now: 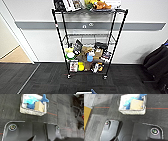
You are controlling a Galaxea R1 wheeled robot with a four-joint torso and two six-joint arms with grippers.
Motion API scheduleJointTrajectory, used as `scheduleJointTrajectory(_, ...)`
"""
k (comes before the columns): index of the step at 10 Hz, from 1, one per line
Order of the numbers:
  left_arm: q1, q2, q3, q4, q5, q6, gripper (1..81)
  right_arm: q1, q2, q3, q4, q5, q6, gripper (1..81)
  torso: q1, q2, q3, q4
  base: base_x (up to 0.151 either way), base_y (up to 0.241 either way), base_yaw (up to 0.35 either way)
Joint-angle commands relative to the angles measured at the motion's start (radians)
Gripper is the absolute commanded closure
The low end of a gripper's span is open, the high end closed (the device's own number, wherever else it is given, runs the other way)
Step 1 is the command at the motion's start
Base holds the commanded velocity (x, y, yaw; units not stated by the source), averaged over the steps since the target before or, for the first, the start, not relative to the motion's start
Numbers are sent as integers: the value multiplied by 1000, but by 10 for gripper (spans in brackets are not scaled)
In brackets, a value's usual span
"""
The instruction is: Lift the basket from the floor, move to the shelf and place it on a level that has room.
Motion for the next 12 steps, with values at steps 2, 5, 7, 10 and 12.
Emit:
scheduleJointTrajectory(2,-55,-21,27,-24,35,-4,10,48,-3,-7,-8,-41,4,10,83,-130,2,0,0,0,0)
scheduleJointTrajectory(5,-55,-33,27,-81,39,-4,10,49,3,-4,-4,-41,5,10,145,-229,-88,0,0,0,0)
scheduleJointTrajectory(7,-55,-38,33,-79,42,-4,10,49,5,4,-3,-41,7,10,178,-282,-125,0,0,0,0)
scheduleJointTrajectory(10,-56,-56,65,-71,42,-2,10,48,5,5,-3,-41,7,10,242,-382,-218,0,0,0,0)
scheduleJointTrajectory(12,-58,-68,76,-81,36,-2,10,49,5,1,-3,-41,7,10,286,-451,-189,0,0,0,0)
